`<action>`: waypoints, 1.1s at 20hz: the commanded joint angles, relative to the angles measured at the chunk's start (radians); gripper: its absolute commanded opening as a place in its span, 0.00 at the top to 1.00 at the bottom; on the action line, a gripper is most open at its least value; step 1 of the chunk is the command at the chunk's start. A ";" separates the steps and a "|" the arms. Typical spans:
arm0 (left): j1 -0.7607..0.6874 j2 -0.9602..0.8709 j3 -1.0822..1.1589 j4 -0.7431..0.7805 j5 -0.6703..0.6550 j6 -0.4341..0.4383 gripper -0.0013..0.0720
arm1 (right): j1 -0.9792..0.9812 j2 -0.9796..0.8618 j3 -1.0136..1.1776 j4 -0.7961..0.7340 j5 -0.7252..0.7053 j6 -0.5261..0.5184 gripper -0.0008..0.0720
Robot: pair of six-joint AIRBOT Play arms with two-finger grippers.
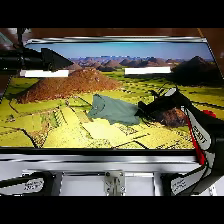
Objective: Fold the shirts.
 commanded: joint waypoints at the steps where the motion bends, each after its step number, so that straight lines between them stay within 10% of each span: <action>1: 0.001 0.000 0.000 0.000 0.000 -0.014 0.93 | -0.033 0.024 0.059 0.190 0.011 -0.200 0.90; 22: 0.014 0.000 0.000 0.000 -0.082 -0.019 0.93 | -1.067 0.409 0.413 -0.205 0.483 -0.058 0.90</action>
